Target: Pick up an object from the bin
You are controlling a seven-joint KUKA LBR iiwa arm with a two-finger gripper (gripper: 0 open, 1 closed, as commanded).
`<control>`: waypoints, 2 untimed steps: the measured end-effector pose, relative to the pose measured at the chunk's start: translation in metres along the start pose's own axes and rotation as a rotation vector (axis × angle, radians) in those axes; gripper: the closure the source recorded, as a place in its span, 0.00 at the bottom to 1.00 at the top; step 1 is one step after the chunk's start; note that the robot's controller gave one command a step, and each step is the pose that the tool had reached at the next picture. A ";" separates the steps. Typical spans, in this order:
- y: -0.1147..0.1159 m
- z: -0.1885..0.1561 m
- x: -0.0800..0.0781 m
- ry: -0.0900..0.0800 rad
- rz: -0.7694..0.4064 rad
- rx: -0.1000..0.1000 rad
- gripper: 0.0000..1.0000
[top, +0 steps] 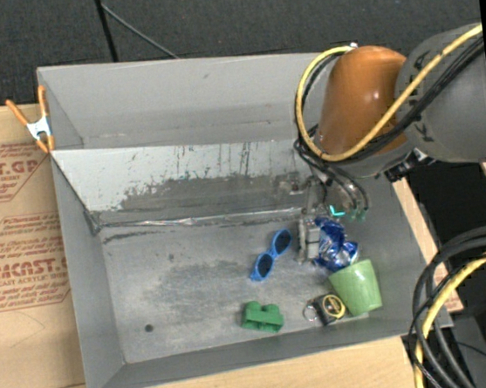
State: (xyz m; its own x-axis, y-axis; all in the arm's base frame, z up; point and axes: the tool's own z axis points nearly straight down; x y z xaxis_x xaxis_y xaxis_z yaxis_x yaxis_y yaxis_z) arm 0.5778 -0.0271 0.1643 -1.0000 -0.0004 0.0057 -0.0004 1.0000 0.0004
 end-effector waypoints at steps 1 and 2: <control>-0.085 0.080 0.009 -0.008 -0.046 -0.014 0.00; -0.111 0.064 0.029 -0.007 0.378 -0.004 0.00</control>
Offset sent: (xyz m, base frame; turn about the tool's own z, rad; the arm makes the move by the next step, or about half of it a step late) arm -0.0141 -0.1126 -0.0943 -0.0412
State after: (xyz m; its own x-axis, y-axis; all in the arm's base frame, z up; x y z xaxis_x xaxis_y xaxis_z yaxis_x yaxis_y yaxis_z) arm 0.5482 -0.1382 0.1002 -0.9296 0.3685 -0.0003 0.3685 0.9296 0.0035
